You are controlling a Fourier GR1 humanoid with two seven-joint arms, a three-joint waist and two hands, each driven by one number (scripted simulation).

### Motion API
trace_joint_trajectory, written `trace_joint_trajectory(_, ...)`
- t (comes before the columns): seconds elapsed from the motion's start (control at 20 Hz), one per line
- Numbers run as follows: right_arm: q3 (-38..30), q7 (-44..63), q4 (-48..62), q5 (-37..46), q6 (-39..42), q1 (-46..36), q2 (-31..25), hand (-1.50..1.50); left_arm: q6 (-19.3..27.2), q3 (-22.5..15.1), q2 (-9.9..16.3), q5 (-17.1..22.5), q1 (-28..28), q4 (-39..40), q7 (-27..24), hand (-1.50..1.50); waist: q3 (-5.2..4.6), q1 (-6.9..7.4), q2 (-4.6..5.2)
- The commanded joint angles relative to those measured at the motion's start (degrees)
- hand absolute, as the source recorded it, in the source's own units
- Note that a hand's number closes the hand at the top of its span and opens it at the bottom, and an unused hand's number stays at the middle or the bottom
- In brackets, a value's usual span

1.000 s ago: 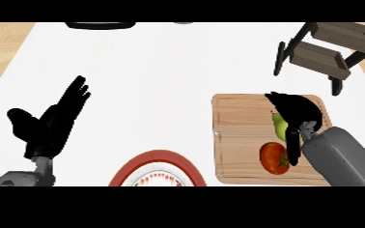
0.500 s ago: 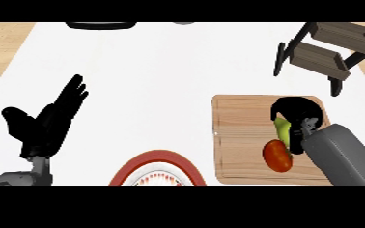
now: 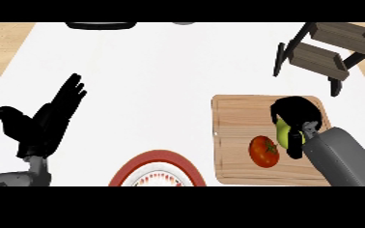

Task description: Pick the pear from the cutting board and place it in the tiered basket

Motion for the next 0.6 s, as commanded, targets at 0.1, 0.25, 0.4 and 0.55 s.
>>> trace_joint_trajectory(0.1, -9.36, -12.12, -1.24, 0.01, -11.61, 1.34, -12.98, 1.5, 1.0, -0.06, -1.25, -0.43, -0.05, -0.2, 1.0, 0.0, 0.53, -1.46, 0.18)
trace_joint_trajectory(0.25, -22.34, -18.59, 1.6, -6.04, -14.68, -0.86, -22.88, 1.5, 1.59, 2.1, -0.04, -0.3, 1.14, 0.55, 0.24, 0.0, 0.82, -4.93, -0.44)
trace_joint_trajectory(0.4, -32.33, -24.77, 6.5, -11.49, -17.34, -3.06, -28.24, 1.5, 1.68, 2.02, -0.65, -0.59, 2.79, 0.34, -1.64, 0.0, 0.99, -5.01, -0.34)
trace_joint_trajectory(0.55, -42.33, -31.75, 10.8, -18.86, -20.52, -4.33, -30.21, 1.5, 1.07, 2.55, -0.64, -0.03, 4.25, 1.12, -2.41, 0.0, 1.02, -5.01, -0.3)
